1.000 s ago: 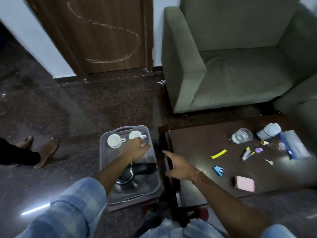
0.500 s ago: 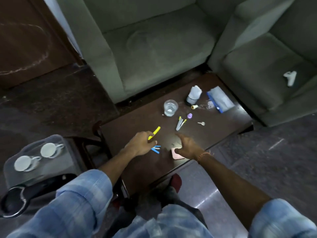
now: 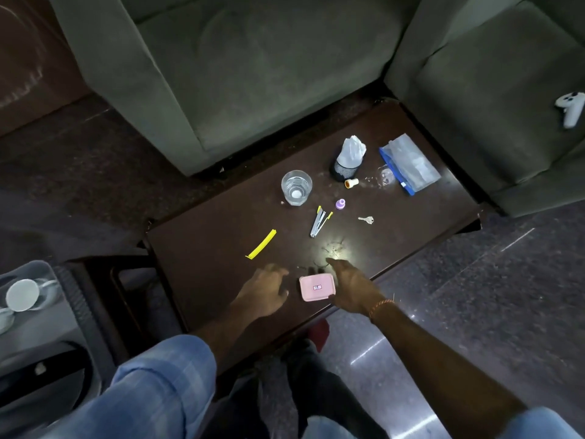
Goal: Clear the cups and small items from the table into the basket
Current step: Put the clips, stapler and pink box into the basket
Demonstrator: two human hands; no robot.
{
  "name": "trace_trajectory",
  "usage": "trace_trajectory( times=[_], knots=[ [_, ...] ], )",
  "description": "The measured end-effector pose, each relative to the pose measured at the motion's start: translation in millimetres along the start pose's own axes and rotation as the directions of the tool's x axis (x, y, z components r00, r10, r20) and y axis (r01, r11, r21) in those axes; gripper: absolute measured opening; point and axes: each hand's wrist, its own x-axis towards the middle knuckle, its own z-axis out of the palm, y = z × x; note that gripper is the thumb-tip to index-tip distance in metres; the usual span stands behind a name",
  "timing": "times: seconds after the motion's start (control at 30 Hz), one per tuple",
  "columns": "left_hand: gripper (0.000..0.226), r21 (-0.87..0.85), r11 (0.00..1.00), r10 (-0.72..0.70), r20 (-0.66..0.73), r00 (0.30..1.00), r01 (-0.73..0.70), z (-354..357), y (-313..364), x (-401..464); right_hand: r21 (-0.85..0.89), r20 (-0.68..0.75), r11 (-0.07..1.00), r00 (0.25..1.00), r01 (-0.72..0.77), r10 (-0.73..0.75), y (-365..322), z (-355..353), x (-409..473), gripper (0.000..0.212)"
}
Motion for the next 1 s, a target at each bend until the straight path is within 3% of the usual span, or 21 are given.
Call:
trace_trajectory(
  times=[0.1, 0.27, 0.33, 0.4, 0.47, 0.53, 0.73, 0.83, 1.0],
  knots=[
    [0.044, -0.036, 0.999, -0.038, -0.040, 0.998, 0.037, 14.5, -15.3, 26.1, -0.092, 0.041, 0.995, 0.999, 0.029, -0.025, 5.2, 19.2, 22.8, 0.083],
    [0.038, -0.048, 0.994, -0.102, -0.219, 0.970, 0.094, 22.1, -42.0, 66.4, -0.292, 0.087, 0.949, 0.991, 0.119, -0.098, 15.9, 50.6, 57.3, 0.095],
    [0.041, -0.046, 0.992, -0.129, -0.276, 0.952, 0.121, 22.4, -52.4, 80.9, -0.180, -0.013, 0.980, 0.996, 0.085, -0.089, 17.9, 56.3, 73.9, 0.086],
    [0.044, -0.036, 0.990, -0.142, -0.330, 0.933, 0.137, 21.9, -60.7, 96.5, 0.053, -0.201, 0.999, 0.980, -0.004, 0.015, 17.7, 54.0, 95.8, 0.069],
    [0.049, -0.031, 0.987, -0.156, -0.362, 0.919, 0.156, 20.4, -64.8, 111.6, 0.260, -0.345, 0.963, 0.926, -0.065, 0.155, 18.6, 44.8, 120.4, 0.056],
    [0.052, -0.005, 0.984, -0.167, -0.358, 0.919, 0.177, 19.7, -65.2, 125.0, 0.338, -0.419, 0.939, 0.884, -0.060, 0.207, 19.8, 34.1, 144.5, 0.054],
    [0.033, 0.028, 0.978, -0.185, -0.352, 0.917, 0.209, 20.6, -63.0, 143.2, 0.431, -0.414, 0.887, 0.837, -0.166, 0.358, 7.7, 16.4, 194.1, 0.073],
    [0.025, -0.047, 0.988, -0.153, -0.326, 0.933, 0.146, 19.1, -63.5, 138.6, 0.428, -0.405, 0.873, 0.814, -0.233, 0.416, 5.7, 15.2, 201.8, 0.065],
    [0.014, -0.111, 0.994, -0.045, -0.245, 0.968, 0.018, 18.7, -72.7, 115.5, 0.453, -0.346, 0.857, 0.838, -0.244, 0.422, 10.4, 6.9, 196.5, 0.055]
  ],
)
